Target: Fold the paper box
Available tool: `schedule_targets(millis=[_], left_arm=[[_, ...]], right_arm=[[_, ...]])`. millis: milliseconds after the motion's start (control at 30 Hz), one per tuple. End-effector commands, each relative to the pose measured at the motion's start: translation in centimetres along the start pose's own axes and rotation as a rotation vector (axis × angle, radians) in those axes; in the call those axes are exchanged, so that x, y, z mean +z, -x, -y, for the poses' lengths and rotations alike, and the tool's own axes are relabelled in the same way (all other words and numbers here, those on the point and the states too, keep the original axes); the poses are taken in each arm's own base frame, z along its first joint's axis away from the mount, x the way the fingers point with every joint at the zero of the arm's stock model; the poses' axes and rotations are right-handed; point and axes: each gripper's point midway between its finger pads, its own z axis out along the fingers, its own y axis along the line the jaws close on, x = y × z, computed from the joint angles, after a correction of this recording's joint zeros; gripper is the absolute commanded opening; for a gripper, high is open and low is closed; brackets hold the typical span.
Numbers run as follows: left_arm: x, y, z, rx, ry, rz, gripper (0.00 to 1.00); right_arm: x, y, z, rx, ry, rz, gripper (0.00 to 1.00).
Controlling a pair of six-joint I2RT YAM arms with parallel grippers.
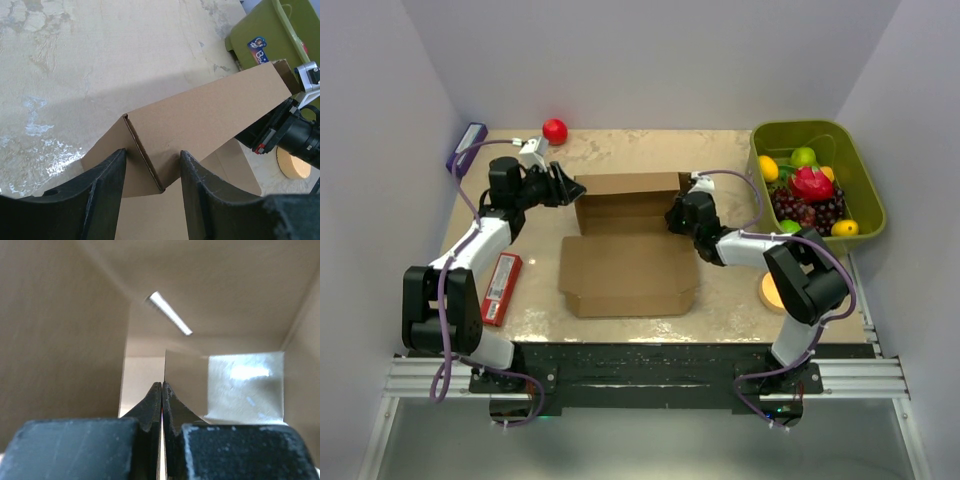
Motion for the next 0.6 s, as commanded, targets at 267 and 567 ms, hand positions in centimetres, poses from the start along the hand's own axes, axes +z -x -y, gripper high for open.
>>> schedule_targets(millis=[267, 567], left_arm=[[0.2, -0.9, 0.1, -0.011, -0.013, -0.035, 0.51], [0.1, -0.7, 0.2, -0.007, -0.014, -0.028, 0.51]], right_arm=[[-2.8, 1.3, 1.2, -0.021, -0.193, 0.081, 0.00], [-8.4, 5.6, 1.6, -0.029, -0.227, 0.170, 0.36]])
